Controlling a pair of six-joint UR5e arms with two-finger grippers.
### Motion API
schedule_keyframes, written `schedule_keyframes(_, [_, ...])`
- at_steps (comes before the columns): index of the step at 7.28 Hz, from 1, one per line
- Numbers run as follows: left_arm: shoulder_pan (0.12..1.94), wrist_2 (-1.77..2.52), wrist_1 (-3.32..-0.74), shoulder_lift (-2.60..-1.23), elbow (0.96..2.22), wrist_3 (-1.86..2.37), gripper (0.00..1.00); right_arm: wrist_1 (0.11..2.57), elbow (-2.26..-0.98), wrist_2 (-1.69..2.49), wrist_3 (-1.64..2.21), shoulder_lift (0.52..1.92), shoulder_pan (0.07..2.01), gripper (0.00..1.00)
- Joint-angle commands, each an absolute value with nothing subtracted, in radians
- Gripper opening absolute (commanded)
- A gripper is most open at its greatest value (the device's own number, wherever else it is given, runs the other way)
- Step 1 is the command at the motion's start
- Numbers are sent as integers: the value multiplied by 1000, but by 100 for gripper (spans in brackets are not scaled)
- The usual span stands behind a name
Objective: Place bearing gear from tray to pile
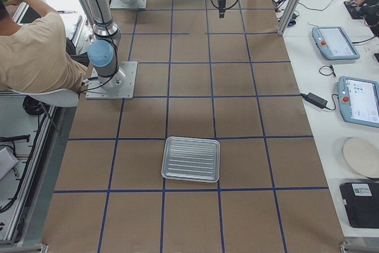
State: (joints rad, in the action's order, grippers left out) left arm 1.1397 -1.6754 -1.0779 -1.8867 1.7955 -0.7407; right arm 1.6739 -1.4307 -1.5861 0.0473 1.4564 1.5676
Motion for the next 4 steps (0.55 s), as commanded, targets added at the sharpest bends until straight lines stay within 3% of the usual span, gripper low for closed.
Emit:
schedule_keyframes(1, [1050,-1617,-920,-1931,1866,-857,0,1677,-1431,-1586,46,1456,1568,100])
schedule_keyframes(3, [1037,-1609,-865,-1933,1916,-859,0,1677,-1431,-1586,44,1456,1566,100])
schedule_keyframes(4, [1025,-1603,-870,-1931,1933,-861,17,1678,-1431,-1588,44,1454,1566,100])
